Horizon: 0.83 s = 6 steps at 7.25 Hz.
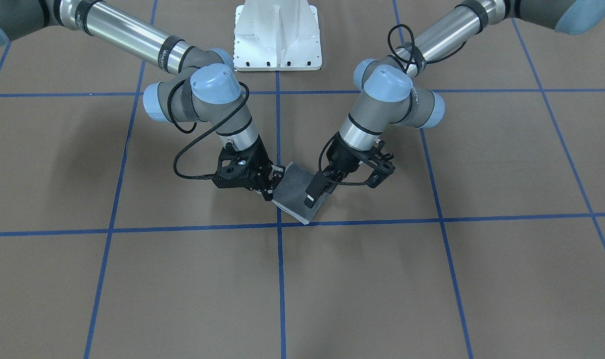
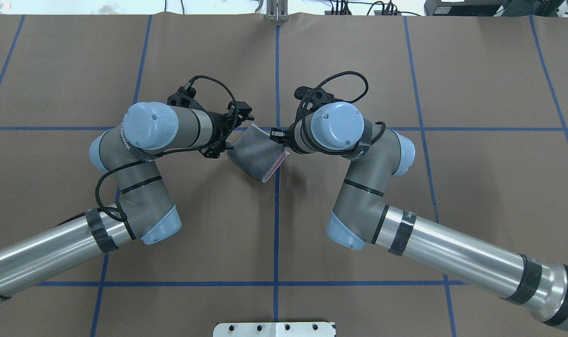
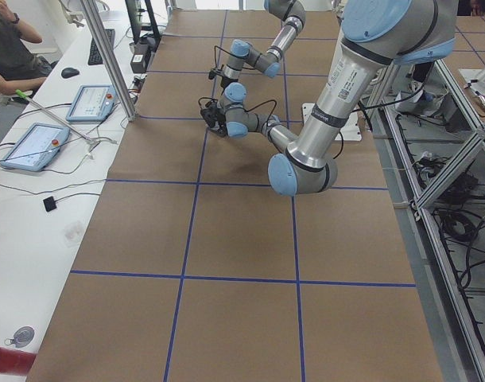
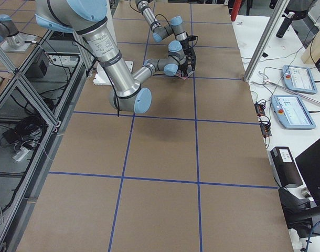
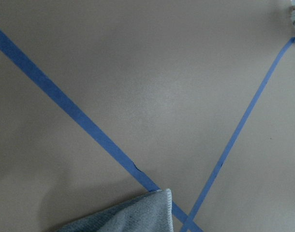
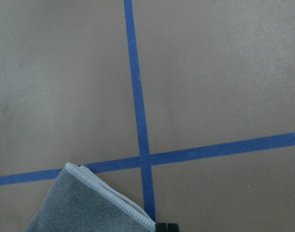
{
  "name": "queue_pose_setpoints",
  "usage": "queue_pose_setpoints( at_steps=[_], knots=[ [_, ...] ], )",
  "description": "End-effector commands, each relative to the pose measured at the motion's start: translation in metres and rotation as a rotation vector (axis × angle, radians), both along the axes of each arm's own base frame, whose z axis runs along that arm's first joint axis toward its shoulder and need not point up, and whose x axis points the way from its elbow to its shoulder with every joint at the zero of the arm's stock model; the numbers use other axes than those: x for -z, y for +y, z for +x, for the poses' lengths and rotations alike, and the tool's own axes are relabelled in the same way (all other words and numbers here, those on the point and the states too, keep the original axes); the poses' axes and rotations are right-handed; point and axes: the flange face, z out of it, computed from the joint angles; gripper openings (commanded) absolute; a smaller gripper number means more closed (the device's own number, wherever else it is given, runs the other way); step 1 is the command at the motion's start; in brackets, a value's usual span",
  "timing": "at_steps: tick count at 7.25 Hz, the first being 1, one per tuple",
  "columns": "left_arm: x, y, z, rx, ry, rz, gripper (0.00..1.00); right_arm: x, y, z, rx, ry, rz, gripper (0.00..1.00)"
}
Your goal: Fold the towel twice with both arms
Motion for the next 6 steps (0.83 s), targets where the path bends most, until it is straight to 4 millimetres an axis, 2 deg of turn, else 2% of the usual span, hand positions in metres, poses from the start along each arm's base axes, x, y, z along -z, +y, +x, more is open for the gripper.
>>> queue_pose_setpoints(
  at_steps=[1,5,6],
  knots=[
    [-0.0118,0.0002,0.0076,-0.006,0.004,0.004,1.0,-0.0012,0.0001,0.0001,0.0,0.001,-0.001,0.06],
    [-0.0151,0.0016,0.0079,-0.011,0.0,0.006,1.0,-0.0033,0.0002,0.0004,0.0,0.003,-0.002,0.06],
    [-0.0125,0.0015,0.0082,-0.012,0.001,0.007,1.0,-0.0033,0.0004,0.0003,0.001,0.002,-0.003,0.19]
  ],
)
